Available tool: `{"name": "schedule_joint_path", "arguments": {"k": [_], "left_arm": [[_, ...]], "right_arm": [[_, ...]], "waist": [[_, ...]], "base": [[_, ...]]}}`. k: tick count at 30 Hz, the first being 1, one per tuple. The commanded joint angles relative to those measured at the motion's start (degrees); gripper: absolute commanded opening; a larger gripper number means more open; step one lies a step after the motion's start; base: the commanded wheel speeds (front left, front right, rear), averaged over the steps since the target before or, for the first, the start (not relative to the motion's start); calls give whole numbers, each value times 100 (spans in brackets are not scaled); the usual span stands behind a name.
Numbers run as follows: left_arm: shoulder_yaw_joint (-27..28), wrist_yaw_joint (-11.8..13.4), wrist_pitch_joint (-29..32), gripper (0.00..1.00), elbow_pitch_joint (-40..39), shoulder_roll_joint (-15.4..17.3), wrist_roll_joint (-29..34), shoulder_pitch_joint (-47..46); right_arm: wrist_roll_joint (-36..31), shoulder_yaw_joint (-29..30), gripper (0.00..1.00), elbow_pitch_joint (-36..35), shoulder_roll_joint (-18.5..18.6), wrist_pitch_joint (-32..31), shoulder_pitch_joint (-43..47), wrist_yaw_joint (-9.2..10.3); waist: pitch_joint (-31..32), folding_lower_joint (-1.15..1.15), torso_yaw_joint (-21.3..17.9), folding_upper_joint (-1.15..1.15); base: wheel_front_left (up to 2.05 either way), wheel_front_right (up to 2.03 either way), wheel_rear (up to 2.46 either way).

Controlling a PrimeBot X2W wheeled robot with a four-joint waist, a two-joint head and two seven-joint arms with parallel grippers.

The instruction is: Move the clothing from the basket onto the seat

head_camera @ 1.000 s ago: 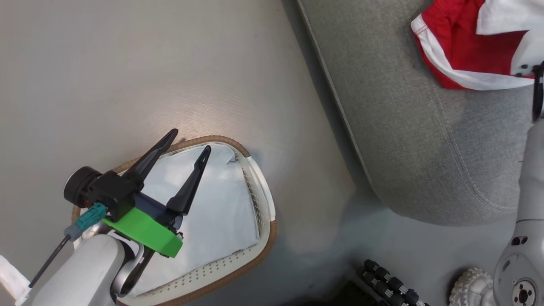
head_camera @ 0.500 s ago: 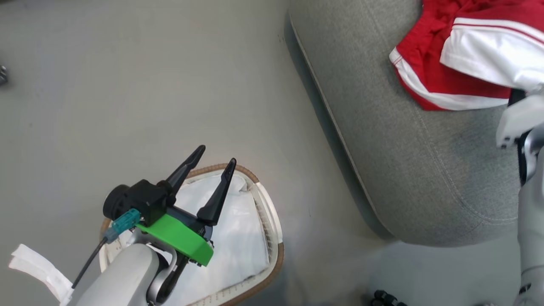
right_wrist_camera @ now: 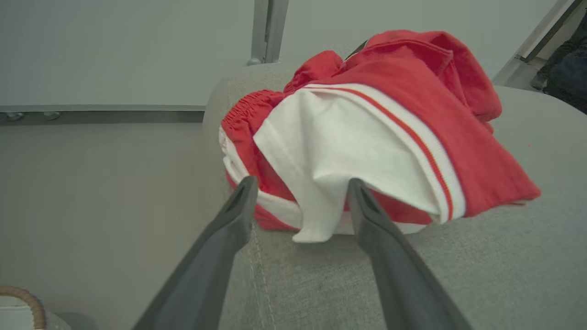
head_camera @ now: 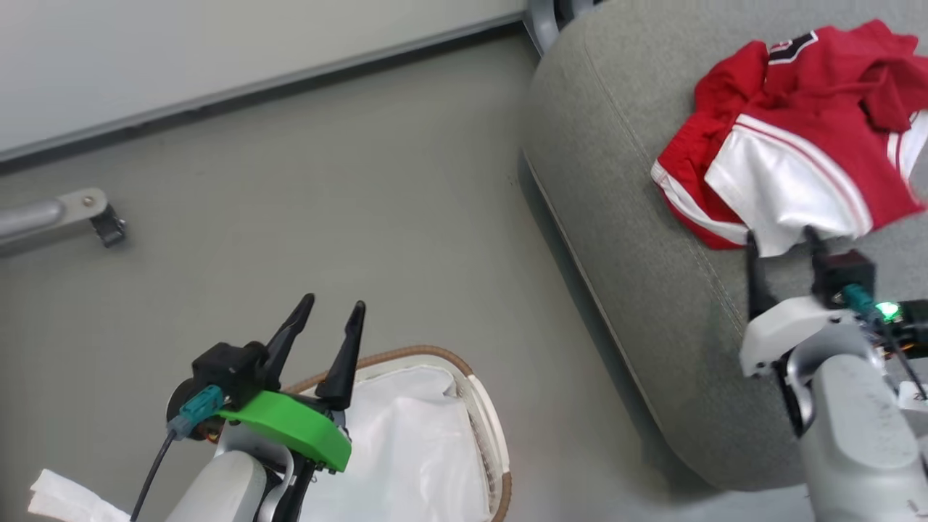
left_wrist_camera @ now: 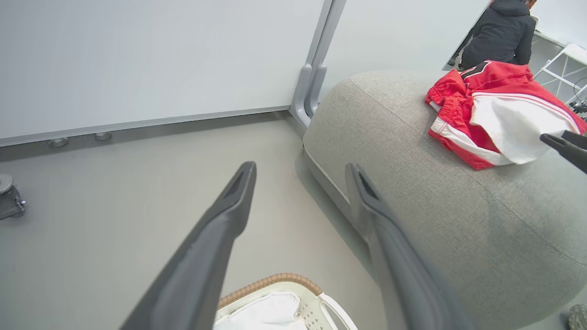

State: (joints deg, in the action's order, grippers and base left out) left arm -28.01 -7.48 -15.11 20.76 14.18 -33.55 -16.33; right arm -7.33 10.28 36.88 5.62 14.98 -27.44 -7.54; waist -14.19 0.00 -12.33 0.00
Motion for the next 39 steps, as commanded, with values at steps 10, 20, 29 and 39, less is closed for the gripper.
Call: {"name": "schedule_joint_path", "arguments": {"k": [10, 20, 29, 39], "left_arm": [[1044, -3, -3, 100, 437, -206, 391, 291], [2159, -3, -3, 100, 359, -428, 1118, 570], [2750, -3, -3, 100, 176, -738, 1639, 1103], [2832, -3, -3, 100, 20, -903, 1573, 1412]], "right_arm": [[975, -1047, 100, -347, -235, 26, 232, 9], [1518, -1517, 100, -762, -255, 26, 434, 9], [1582, -1530, 100, -989, -258, 27, 883, 9], [1704, -1502, 100, -1104, -260, 27, 1188, 9]], "waist": [[643, 0, 1061, 0], [756, 0, 1426, 0], [990, 0, 1403, 0], [1142, 0, 1438, 0]], "base": [[0, 0, 0], [0, 0, 0], [0, 0, 0], [0, 0, 0]]}}
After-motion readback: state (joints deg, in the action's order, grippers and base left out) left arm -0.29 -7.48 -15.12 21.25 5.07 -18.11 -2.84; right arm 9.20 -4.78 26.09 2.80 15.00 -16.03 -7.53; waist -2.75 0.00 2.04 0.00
